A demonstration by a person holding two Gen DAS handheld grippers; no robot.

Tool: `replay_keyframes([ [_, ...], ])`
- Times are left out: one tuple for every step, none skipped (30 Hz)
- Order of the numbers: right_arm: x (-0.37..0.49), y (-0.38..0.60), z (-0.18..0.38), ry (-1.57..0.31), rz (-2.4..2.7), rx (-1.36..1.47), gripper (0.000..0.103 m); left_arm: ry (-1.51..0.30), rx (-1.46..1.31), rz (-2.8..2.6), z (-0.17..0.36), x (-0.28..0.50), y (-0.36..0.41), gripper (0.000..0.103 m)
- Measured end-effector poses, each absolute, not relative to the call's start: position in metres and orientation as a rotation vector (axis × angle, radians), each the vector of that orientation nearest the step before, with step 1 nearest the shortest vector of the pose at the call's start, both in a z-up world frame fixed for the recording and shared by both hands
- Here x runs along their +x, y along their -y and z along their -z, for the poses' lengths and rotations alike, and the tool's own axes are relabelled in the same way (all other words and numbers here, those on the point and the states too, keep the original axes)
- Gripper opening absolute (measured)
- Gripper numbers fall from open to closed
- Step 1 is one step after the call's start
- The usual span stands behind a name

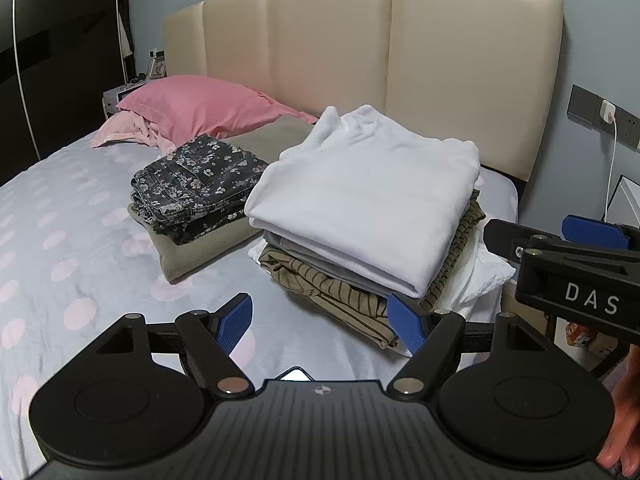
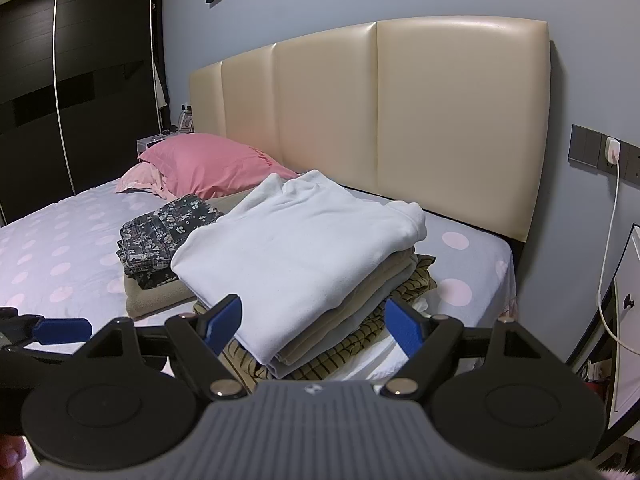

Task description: Fold clothes

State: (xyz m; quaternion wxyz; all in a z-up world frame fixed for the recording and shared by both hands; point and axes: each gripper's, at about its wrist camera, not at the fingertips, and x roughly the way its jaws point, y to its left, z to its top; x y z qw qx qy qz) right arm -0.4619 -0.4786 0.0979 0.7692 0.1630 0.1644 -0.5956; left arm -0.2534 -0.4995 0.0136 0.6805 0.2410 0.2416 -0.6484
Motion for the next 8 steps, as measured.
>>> replay_keyframes([
  [-0.4619,0.4784,-0.098,-0.356,1.291,0.353,0.081,-0.544,0.541,1.455,-0.0135,-0.254,0.4993,0.074],
  [-0.4619,0.4782,-0.0981,-0.356,1.29,0.353,0.081,-0.543,0.541,1.454,-0.0135,-0.2546,0.4994,0.074],
  [-0.4619,0.478,-0.0982,-0.355,1.289,0.352,0.081,-0.542,0.542,1.458,-0.0135,-0.2542,0.4982,0.074],
  [-0.4618,0.4778,-0.0983,-0.355,1.287,0.351,0.081,-0.541,0.542,1.462,-0.0134,-0.2539,0.497,0.074],
  [-0.4618,0.4776,-0.0983,-0.355,1.285,0.351,0.081,-0.539,0.542,1.465,-0.0135,-0.2545,0.4967,0.074],
  [-0.4618,0.4775,-0.0983,-0.355,1.284,0.351,0.081,-0.539,0.539,1.474,-0.0137,-0.2545,0.4957,0.074],
  [-0.4617,0.4774,-0.0983,-0.355,1.284,0.35,0.081,-0.542,0.534,1.476,-0.0134,-0.2548,0.4967,0.074],
  [-0.4617,0.4773,-0.0983,-0.355,1.284,0.35,0.081,-0.544,0.529,1.475,-0.0134,-0.2548,0.4965,0.074],
])
